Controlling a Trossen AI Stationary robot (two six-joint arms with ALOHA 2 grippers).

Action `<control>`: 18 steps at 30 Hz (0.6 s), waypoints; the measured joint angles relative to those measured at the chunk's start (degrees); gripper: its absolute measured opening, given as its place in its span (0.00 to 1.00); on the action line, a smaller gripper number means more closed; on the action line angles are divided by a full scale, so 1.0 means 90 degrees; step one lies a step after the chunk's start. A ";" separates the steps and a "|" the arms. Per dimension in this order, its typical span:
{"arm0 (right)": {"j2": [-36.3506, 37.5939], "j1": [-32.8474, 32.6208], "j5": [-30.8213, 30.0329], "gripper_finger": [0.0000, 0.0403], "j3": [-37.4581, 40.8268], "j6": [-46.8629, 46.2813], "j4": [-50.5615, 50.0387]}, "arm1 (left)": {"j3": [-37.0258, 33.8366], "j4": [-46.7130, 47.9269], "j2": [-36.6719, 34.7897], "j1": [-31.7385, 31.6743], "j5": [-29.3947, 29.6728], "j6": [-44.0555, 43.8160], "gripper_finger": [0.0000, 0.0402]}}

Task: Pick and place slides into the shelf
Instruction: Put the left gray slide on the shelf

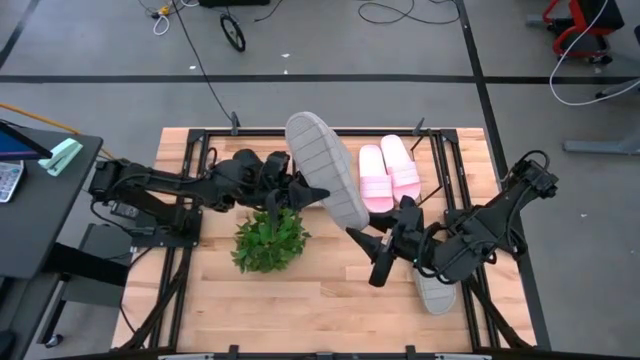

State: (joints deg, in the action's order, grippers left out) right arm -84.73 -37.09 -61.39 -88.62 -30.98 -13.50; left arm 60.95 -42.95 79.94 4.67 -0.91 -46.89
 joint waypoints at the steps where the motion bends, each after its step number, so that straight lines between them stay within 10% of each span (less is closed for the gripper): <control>1: 0.0000 0.0024 0.0011 0.45 0.0000 0.0005 -0.0002 | 0.0005 -0.0041 0.0000 0.0000 0.0002 0.0005 0.17; 6: 0.0000 0.0118 0.0169 0.12 0.0000 0.0296 -0.0023 | 0.0012 0.0004 0.0000 0.0000 -0.0009 0.0020 0.19; 18: 0.0157 0.0067 -0.0852 0.12 -0.0002 0.1032 -0.0017 | 0.0014 0.0445 -0.0002 0.0012 -0.0028 -0.0010 0.67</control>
State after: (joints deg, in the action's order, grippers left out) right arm -83.31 -36.49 -69.05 -88.64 -21.70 -13.65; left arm 61.07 -38.95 79.92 4.78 -1.16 -46.98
